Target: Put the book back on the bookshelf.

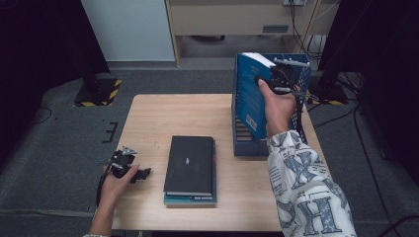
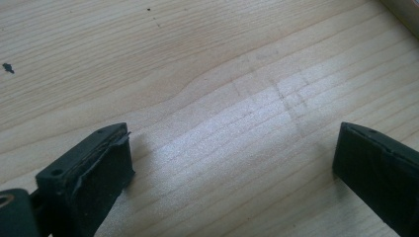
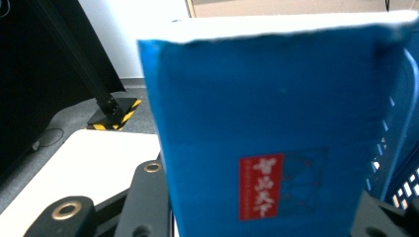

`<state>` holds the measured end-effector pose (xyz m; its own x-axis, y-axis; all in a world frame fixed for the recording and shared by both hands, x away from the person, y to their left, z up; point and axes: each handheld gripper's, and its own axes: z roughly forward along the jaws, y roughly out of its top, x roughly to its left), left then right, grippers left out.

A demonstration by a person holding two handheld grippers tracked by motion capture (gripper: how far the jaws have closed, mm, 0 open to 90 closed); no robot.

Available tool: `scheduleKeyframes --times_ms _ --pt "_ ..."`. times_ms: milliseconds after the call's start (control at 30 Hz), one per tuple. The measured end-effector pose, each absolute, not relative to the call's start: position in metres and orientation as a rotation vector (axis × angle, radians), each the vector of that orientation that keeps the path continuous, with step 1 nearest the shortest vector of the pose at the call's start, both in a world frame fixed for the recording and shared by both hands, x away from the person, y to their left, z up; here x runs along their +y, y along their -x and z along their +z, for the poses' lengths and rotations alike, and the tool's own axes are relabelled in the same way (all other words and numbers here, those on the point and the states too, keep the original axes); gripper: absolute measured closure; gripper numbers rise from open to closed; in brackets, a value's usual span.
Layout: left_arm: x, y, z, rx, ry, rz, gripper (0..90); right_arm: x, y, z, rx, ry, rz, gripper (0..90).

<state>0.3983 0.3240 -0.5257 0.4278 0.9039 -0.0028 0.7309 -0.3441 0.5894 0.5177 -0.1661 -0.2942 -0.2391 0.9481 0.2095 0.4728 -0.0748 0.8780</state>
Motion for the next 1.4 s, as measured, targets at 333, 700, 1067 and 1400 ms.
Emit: scheduleKeyframes --times_ms 333,700,1067,1400 --pt "0.324 -0.398 -0.526 1.378 -2.17 0.443 0.9 -0.162 -0.524 -0.307 1.693 -1.536 1.29 60.6" --pt "0.324 -0.398 -0.526 1.371 -2.176 0.443 0.9 -0.159 -0.529 -0.323 1.707 -1.559 1.266 60.6" --pt "0.324 -0.398 -0.526 1.37 -2.175 0.442 1.0 -0.155 -0.535 -0.33 1.701 -1.569 1.258 60.6" --pt "0.324 -0.398 -0.526 1.37 -2.176 0.441 1.0 -0.152 -0.538 -0.331 1.693 -1.557 1.249 60.6"
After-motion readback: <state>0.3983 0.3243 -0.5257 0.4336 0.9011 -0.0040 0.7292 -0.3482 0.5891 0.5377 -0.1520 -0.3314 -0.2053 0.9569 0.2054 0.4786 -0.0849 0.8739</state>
